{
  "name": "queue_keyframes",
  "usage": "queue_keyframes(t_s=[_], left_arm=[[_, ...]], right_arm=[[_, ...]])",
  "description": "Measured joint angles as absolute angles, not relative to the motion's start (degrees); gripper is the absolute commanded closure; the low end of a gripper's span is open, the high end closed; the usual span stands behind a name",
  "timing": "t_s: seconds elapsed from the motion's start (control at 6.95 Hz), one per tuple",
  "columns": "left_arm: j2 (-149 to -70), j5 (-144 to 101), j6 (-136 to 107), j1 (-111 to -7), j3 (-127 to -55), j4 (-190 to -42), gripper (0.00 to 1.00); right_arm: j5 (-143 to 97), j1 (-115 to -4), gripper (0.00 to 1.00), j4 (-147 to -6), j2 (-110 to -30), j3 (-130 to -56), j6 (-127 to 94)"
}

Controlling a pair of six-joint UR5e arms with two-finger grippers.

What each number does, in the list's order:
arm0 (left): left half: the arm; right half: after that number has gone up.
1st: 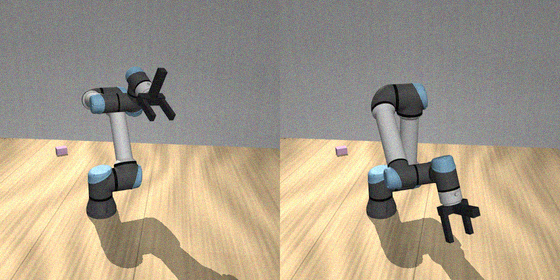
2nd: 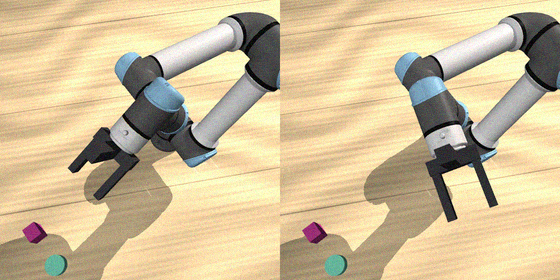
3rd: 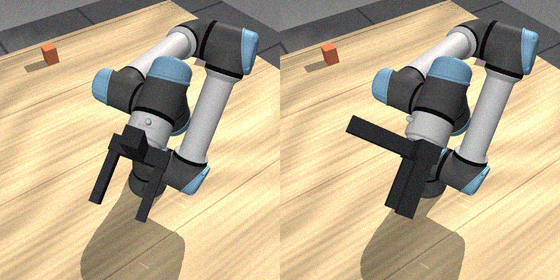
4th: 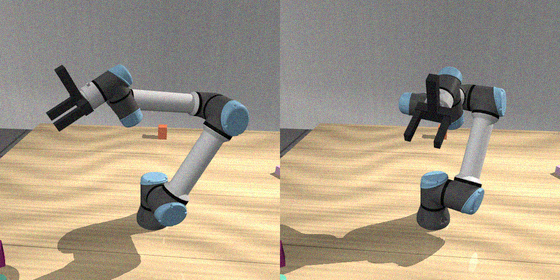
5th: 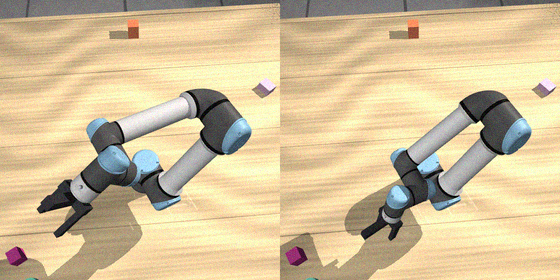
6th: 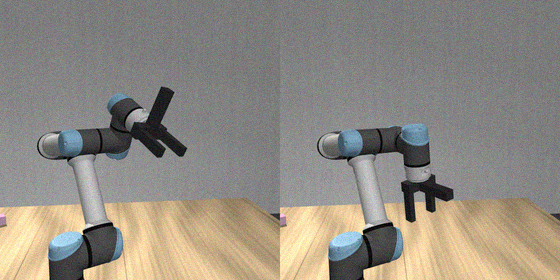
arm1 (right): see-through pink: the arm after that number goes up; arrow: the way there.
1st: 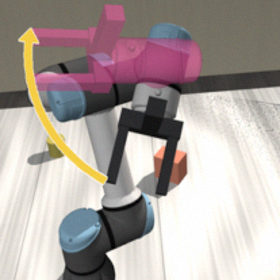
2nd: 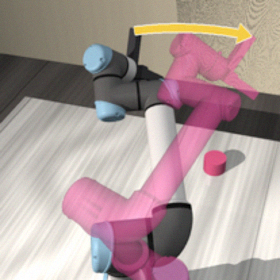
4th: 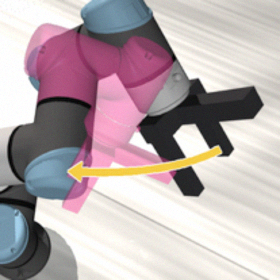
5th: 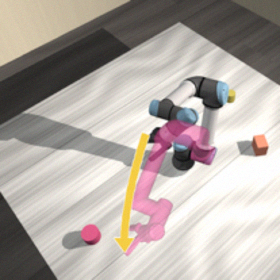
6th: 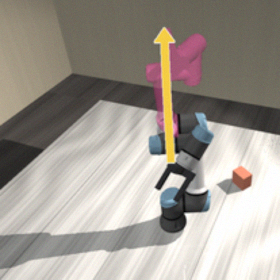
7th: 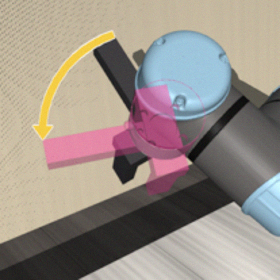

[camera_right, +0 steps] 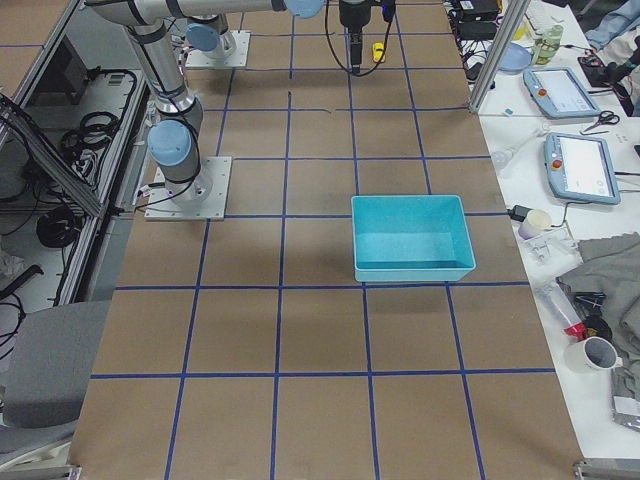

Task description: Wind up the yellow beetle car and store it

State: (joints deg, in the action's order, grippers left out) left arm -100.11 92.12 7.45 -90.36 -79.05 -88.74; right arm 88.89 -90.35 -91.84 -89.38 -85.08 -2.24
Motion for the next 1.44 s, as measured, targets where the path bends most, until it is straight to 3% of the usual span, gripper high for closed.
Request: queue_keyframes(t_s=[1.44], left_arm=[[-101.19, 92.49, 0.18, -89.64, -83.49, -83.28, 0.0]], right_arm=[[88.77, -90.35, 0.0, -91.85, -89.38, -85.08, -2.31]])
